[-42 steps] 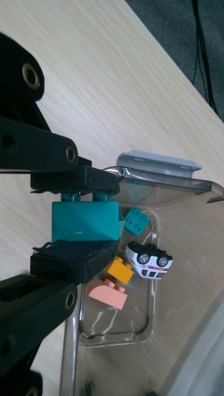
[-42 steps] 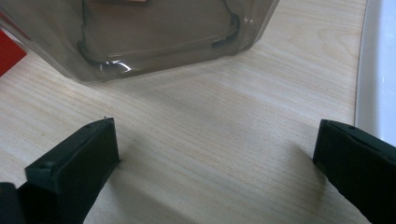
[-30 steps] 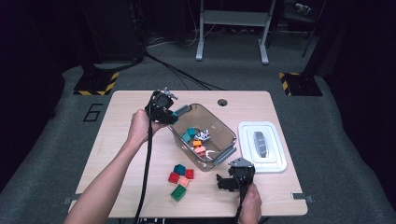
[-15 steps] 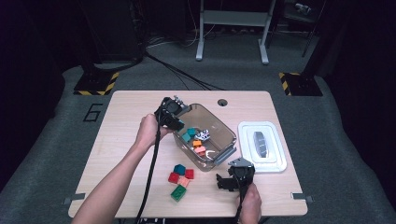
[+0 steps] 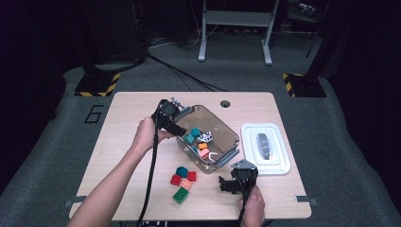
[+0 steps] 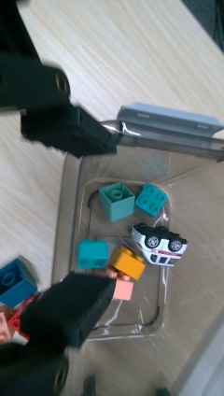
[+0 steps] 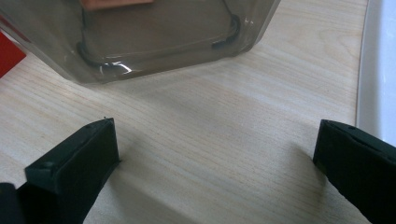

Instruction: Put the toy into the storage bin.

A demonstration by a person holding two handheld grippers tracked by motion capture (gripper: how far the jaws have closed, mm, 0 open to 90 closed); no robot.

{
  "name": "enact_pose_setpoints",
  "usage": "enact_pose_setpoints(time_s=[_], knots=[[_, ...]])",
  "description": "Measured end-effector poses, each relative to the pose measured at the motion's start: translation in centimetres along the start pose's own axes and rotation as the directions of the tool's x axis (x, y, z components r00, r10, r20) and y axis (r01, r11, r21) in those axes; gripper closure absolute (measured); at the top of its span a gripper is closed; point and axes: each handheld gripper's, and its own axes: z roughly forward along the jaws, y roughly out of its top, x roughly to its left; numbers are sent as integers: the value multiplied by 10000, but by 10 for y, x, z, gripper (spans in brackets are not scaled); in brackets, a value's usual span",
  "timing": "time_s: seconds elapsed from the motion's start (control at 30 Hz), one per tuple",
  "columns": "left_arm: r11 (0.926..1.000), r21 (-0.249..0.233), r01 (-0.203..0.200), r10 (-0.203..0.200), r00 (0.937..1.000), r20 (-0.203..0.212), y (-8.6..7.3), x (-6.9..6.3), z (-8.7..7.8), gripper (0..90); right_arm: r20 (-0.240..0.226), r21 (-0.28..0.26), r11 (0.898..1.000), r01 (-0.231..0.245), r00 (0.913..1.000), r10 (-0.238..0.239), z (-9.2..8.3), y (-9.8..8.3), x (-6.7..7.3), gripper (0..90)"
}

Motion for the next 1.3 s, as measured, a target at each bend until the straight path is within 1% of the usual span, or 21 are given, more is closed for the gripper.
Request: enact_pose_setpoints(time_s=[0.03, 0.17, 0.27, 0.33, 0.43, 0.47, 0.5, 0.57, 0.6, 0.7, 0.73, 0.77, 0.93, 1.07, 1.1, 1.2, 1.23, 1.27, 1.3], knots=[[9998, -176, -48, 47, 10000, -54, -3, -2, -5, 205, 1, 0, 10000, 2, 10000, -2, 0, 0, 0, 0], [9982, -447, -391, 376, 9987, -333, -16, -9, -26, 153, 4, 0, 10000, -5, 10000, 5, 0, 0, 0, 0], [9971, -654, -393, 367, 9985, -402, -28, -12, -38, 146, 5, 0, 10000, 5, 10000, -5, 0, 0, 0, 0], [9968, -712, -350, 316, 9983, -491, -36, -13, -44, 141, 6, 2, 10000, -4, 10000, 4, 0, 0, 0, 0], [9966, -758, -333, 295, 9983, -512, -48, -16, -47, 134, 7, 29, 10000, -77, 10000, 77, 0, 0, 1, 0], [9967, -748, -313, 275, 9983, -516, -53, -17, -46, 131, 5, -2, 10000, 10, 10000, -10, 0, 0, 0, 0], [9969, -718, -313, 276, 9982, -532, -57, -18, -45, 126, 10, 20, 10000, -83, 10000, 83, 0, 0, 1, 0], [9975, -612, -362, 325, 9976, -607, -67, -22, -41, 120, 12, 29, 10000, -96, 10000, 95, 0, 0, 1, 0], [9979, -542, -349, 318, 9980, -554, -72, -23, -38, 116, 11, 33, 9999, -97, 10000, 97, 0, 0, 1, 0], [9991, -391, -187, 170, 9989, -435, -85, -26, -28, 110, 0, 32, 10000, -54, 10000, 54, 0, 0, 0, 0], [9993, -358, -100, 85, 9991, -423, -89, -26, -25, 110, 18, 26, 9999, -109, 9999, 109, 0, 0, 1, 0], [9996, -286, 35, -45, 9994, -330, -94, -27, -20, 110, 24, 22, 10000, -93, 10000, 92, 0, 0, 1, 0], [9992, -31, 390, -390, 9992, 1, -112, -30, -1, 112, 36, 31, 10000, -88, 10000, 88, 0, 0, 1, 0], [9985, 160, 518, -520, 9985, 153, -124, -35, 16, 119, 50, 29, 9999, -98, 9999, 98, 0, 0, 2, 0], [9984, 231, 521, -524, 9986, 111, -127, -37, 20, 120, 55, 28, 10000, -88, 9999, 88, 0, 0, 2, 0], [9968, 242, 760, -767, 9966, 301, -133, -41, 31, 120, 3, 25, 10000, -23, 10000, 23, -1, 0, 2, 0], [9967, 194, 793, -798, 9965, 265, -134, -43, 33, 120, 59, 11, 10000, 45, 10000, -45, -1, 0, 2, 0], [9961, 172, 864, -870, 9956, 350, -135, -44, 35, 120, 88, 1, 10000, 22, 10000, -22, -1, 0, 2, 0], [9962, 208, 849, -857, 9954, 417, -134, -46, 37, 120, 21, -29, 9999, 100, 9999, -99, -1, 0, 2, 0]])
